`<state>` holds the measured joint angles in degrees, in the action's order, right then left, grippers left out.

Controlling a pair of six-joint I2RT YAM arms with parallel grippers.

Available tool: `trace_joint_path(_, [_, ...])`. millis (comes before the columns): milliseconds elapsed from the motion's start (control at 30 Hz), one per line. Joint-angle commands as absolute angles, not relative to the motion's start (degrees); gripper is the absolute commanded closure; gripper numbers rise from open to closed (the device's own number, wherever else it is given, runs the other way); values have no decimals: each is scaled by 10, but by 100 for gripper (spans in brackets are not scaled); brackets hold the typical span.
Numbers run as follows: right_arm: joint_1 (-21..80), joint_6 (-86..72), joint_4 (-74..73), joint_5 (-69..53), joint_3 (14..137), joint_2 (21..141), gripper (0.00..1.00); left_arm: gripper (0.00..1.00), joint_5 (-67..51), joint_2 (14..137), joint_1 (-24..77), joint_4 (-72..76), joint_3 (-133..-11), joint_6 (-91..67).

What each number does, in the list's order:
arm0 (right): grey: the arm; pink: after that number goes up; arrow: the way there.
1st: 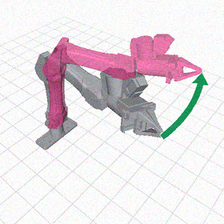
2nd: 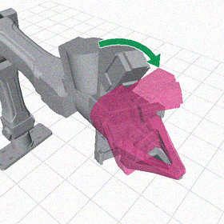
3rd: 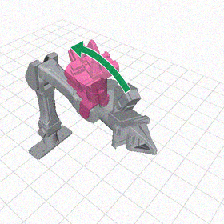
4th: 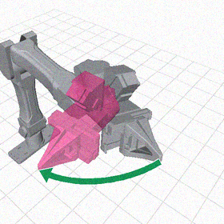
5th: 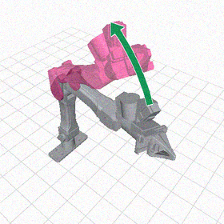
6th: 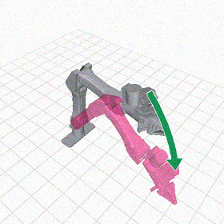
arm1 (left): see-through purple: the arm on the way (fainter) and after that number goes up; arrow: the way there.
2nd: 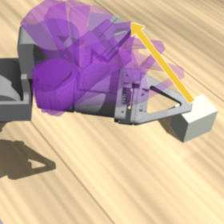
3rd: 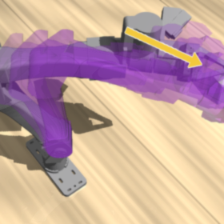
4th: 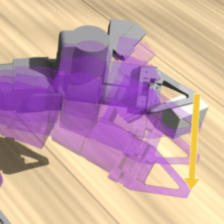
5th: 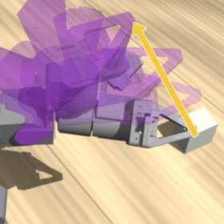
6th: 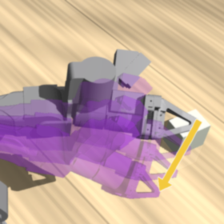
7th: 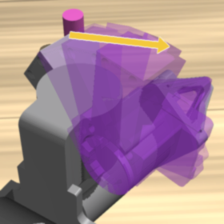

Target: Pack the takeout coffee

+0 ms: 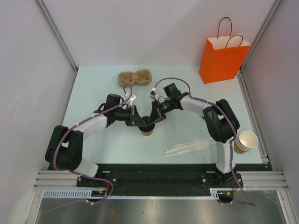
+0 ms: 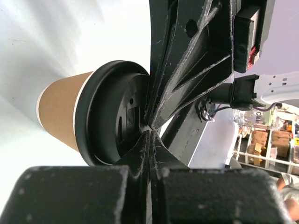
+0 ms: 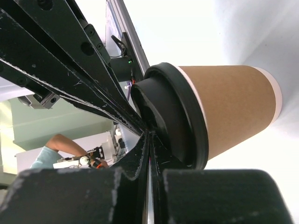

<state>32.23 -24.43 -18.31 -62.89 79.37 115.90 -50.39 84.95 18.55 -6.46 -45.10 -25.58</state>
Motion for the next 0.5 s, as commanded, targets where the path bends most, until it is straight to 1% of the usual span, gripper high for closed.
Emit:
trace_joint_path(0, [318,-236,-190,-588,782,1196,98,100,-448,891,183,-76,-432,-236])
trace_joint_path(467, [304,-237,-186,-608,780,1233,98,100,-486,975,164,-54,-426,-229])
